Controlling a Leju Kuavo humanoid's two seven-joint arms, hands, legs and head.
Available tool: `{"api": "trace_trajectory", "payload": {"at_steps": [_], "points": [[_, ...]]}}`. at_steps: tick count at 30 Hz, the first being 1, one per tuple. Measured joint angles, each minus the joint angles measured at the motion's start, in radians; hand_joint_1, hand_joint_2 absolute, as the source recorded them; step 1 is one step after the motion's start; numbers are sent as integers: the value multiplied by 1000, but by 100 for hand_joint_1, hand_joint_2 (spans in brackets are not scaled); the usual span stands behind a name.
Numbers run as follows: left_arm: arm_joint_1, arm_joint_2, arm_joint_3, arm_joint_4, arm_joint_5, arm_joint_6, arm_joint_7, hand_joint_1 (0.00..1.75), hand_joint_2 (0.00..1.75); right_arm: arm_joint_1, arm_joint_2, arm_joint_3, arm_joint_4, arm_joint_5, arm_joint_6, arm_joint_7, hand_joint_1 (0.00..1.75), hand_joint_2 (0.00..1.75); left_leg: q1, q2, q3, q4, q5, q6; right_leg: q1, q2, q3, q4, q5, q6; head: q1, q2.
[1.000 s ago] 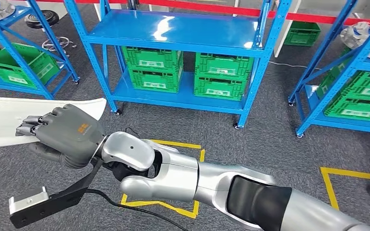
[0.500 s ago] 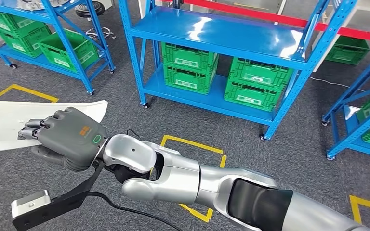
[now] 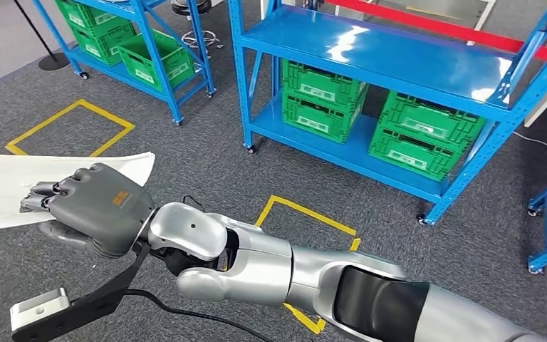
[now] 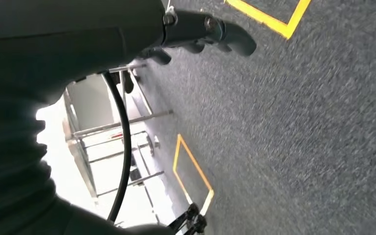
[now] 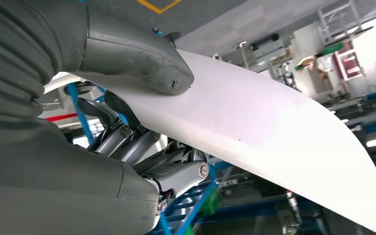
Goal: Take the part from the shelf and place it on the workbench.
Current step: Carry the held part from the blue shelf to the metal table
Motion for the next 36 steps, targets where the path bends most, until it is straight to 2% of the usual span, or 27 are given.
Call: {"api": "trace_trajectory", "payload": {"at_steps": [1,2,4,5,6,8,10,11,12,13,15,17,19,20,21,23,24,25,26,27,28,30,32,33,34,35,36], "points": [[-1,0,0,0,0,0,0,0,175,0,0,-1,0,1,0,-1,175,175,-3,14,21,-38,8,7,3,-10,-1,3,-3,4,0,0],[-2,0,0,0,0,0,-1,0,175,0,0,-2,0,3,0,-2,175,175,-7,18,27,-53,7,15,5,-20,-2,6,-4,8,1,0],[2,1,0,0,0,0,-1,0,175,-1,1,-3,0,5,0,-3,175,175,-7,-8,23,-54,13,30,5,-32,-1,7,-6,17,2,0],[3,1,0,0,0,0,0,0,175,-1,2,-3,0,6,0,-3,175,175,-5,-19,21,-56,17,36,2,-14,-3,15,-13,24,2,0],[4,1,0,0,0,0,0,0,175,-2,3,-4,0,7,0,-3,175,175,-3,-29,20,-58,20,42,-1,14,-12,39,-29,30,2,0],[1,0,0,0,0,0,0,0,175,-1,2,-5,1,7,0,-4,175,175,0,-51,15,-59,26,51,-7,80,-58,142,-88,40,4,0],[-1,1,0,0,2,0,0,0,175,6,1,-6,3,7,1,-4,175,175,0,-78,7,-57,30,54,-9,97,-118,264,-135,42,4,0],[0,1,0,0,3,0,0,0,175,9,1,-6,3,8,1,-4,175,175,0,-92,4,-56,32,53,-11,99,-131,288,-135,42,4,0],[1,1,0,0,4,0,0,0,175,11,0,-6,3,8,1,-5,175,175,1,-107,2,-55,34,51,-12,100,-124,272,-116,41,4,0],[2,1,0,0,4,0,0,0,175,11,0,-6,3,8,2,-5,175,175,1,-122,1,-53,35,48,-14,105,-98,221,-83,38,4,0],[2,0,0,0,4,0,0,0,175,11,0,-6,3,8,2,-6,175,175,2,-149,-2,-51,40,40,-16,140,-31,86,-27,34,4,0],[2,0,0,0,6,0,0,0,175,11,0,-6,3,9,3,-8,175,175,4,-169,-8,-53,46,27,-15,162,-1,19,-9,29,4,0],[5,-1,0,0,7,0,0,0,175,10,2,-7,3,11,4,-8,175,175,7,-185,-16,-61,55,11,-10,147,-2,13,-3,20,5,0],[7,-1,0,0,7,0,0,0,175,10,5,-7,3,12,5,-9,175,175,8,-175,-20,-59,55,6,-10,136,-1,9,2,13,4,0],[9,-1,0,0,8,0,0,0,175,10,7,-7,3,13,6,-10,175,175,8,-152,-28,-46,46,3,-10,125,0,3,7,5,3,0],[9,-2,0,1,8,0,1,0,175,10,10,-8,3,15,9,-12,175,175,5,-90,-64,39,-6,1,-9,101,-1,-4,14,-6,-2,0],[7,-2,0,1,8,0,1,0,175,10,9,-8,4,16,10,-14,175,175,4,-74,-90,103,-41,-1,-7,87,-3,-5,14,-9,-4,0],[7,-2,0,1,8,0,1,0,175,11,9,-8,5,17,12,-16,175,175,4,-68,-113,161,-68,-3,-5,72,-6,-4,15,-10,-4,0],[8,-2,0,1,8,0,1,0,175,12,8,-8,6,17,13,-17,175,175,4,-66,-124,196,-81,-5,-4,57,-9,-4,15,-11,-4,0],[9,-1,0,1,8,0,1,0,175,12,8,-8,6,17,14,-19,175,175,4,-64,-118,196,-76,-6,-3,43,-11,-2,15,-11,-4,0],[11,-1,0,1,9,0,0,0,175,12,8,-8,7,17,15,-20,175,175,4,-59,-91,159,-55,-6,-2,29,-13,-1,15,-11,-4,0],[12,-1,0,0,10,0,-2,0,175,10,8,-9,7,17,15,-21,175,175,0,-16,-10,31,-11,-2,1,3,-15,5,11,-6,-4,0],[10,-1,0,0,10,0,-5,0,175,7,9,-10,7,16,16,-22,175,175,-5,19,32,-44,6,10,6,-18,-14,11,7,3,-2,0],[11,0,0,0,11,0,-7,0,175,6,9,-10,7,16,16,-22,175,175,-7,18,32,-49,5,17,8,-29,-14,11,6,8,-2,0],[12,0,0,0,11,0,-7,0,175,4,10,-11,7,16,16,-22,175,175,-7,5,29,-51,9,24,8,-40,-12,12,5,12,0,0],[14,1,0,0,11,0,-6,0,175,3,12,-11,7,15,17,-22,175,175,-6,-8,28,-53,11,29,6,-40,-11,15,2,18,0,0],[15,1,0,0,11,0,-5,0,175,0,13,-12,7,14,17,-23,175,175,-3,-20,27,-55,15,35,3,-22,-15,28,-9,24,0,0]]}}
